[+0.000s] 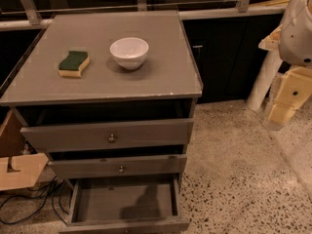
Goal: Close bottom drawer
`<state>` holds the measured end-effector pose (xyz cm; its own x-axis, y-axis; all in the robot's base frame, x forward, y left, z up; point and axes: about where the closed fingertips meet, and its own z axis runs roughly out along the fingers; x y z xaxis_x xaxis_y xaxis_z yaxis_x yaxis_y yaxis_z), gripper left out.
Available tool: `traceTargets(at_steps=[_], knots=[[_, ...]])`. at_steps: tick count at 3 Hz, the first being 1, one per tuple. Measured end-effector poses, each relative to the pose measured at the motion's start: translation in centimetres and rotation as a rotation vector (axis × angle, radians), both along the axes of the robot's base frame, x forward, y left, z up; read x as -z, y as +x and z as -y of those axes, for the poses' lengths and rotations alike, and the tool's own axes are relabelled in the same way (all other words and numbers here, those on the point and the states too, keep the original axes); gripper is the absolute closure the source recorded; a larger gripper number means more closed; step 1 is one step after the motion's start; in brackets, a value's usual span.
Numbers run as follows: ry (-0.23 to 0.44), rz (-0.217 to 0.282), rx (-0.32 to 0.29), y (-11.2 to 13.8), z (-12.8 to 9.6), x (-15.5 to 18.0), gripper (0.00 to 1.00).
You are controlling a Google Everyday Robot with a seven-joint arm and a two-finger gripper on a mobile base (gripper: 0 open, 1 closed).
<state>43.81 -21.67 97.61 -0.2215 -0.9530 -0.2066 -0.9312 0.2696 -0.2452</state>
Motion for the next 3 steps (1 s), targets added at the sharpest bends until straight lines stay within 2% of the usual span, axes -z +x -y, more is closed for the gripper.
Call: traceTargets(at_steps=[1,2,3], knots=[[0.000,0.000,0.000,0.00,0.00,0.00,0.00],[0.000,0.000,0.000,0.00,0.00,0.00,0.18],[0.000,0.000,0.000,0.00,0.00,0.00,0.41]])
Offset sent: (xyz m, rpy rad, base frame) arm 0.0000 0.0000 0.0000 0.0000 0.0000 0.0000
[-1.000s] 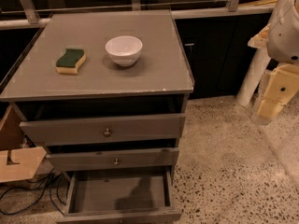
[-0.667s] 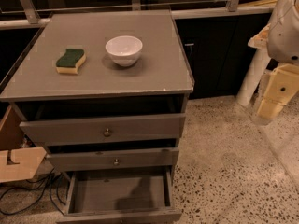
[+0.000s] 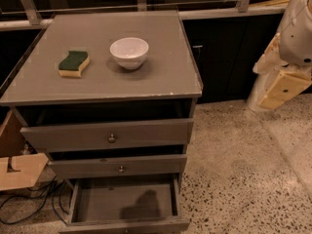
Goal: Close bottom drawer
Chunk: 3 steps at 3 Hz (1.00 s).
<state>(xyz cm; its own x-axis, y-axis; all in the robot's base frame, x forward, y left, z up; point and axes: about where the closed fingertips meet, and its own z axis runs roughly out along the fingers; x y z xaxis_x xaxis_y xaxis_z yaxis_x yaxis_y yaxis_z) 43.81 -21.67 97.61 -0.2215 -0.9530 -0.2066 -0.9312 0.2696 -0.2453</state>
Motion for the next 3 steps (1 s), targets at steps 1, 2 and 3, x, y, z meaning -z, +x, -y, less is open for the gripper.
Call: traceTargets(at_steps=[1,2,3], knots=[[0.000,0.000,0.000,0.00,0.00,0.00,0.64],[0.000,0.000,0.000,0.00,0.00,0.00,0.88],[0.000,0.000,0.000,0.00,0.00,0.00,1.00]])
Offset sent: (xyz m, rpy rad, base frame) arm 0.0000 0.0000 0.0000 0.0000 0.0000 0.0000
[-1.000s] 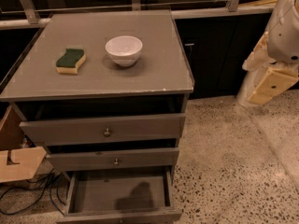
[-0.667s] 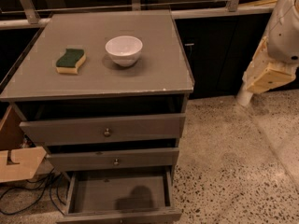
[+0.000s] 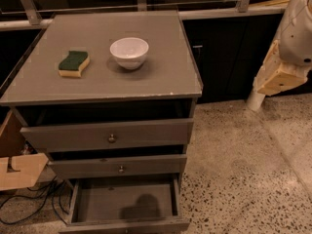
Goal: Close bottom drawer
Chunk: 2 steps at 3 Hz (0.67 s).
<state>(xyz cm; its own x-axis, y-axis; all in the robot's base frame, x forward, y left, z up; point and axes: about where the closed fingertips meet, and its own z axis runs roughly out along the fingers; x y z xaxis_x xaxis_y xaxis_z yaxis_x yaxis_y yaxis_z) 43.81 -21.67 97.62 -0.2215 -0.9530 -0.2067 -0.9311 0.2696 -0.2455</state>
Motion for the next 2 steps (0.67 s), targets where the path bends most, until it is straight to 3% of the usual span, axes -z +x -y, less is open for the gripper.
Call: traceTargets(at_steps=[1,2], knots=[[0.000,0.000,0.000,0.0,0.0,0.1,1.00],[0.009,-0.010,0.001,-0.5,-0.1,3.2,1.00]])
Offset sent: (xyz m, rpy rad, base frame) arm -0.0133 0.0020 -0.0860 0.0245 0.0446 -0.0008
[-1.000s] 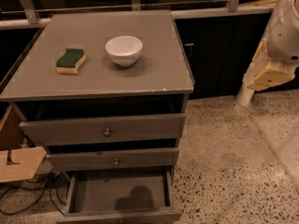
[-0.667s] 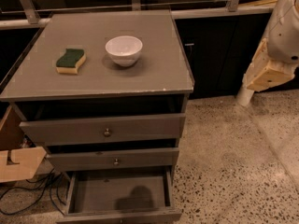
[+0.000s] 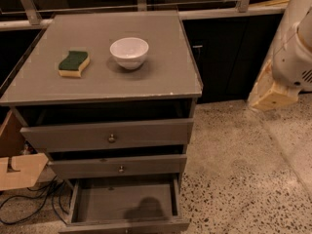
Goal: Close bottom drawer
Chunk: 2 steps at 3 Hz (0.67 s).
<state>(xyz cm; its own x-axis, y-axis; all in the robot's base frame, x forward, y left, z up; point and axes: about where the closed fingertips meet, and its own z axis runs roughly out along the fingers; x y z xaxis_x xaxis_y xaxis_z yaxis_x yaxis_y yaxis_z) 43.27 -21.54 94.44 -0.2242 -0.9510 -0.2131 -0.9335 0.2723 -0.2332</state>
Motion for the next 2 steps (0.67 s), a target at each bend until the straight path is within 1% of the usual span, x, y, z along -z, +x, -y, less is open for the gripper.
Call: traceTargets(at_steps=[1,2], knots=[[-0.009,-0.035,-0.014,-1.2,-0.9,5.1,1.00],[-0.016,-0.127,-0.051,-3.7,-2.8,10.8,1.00]])
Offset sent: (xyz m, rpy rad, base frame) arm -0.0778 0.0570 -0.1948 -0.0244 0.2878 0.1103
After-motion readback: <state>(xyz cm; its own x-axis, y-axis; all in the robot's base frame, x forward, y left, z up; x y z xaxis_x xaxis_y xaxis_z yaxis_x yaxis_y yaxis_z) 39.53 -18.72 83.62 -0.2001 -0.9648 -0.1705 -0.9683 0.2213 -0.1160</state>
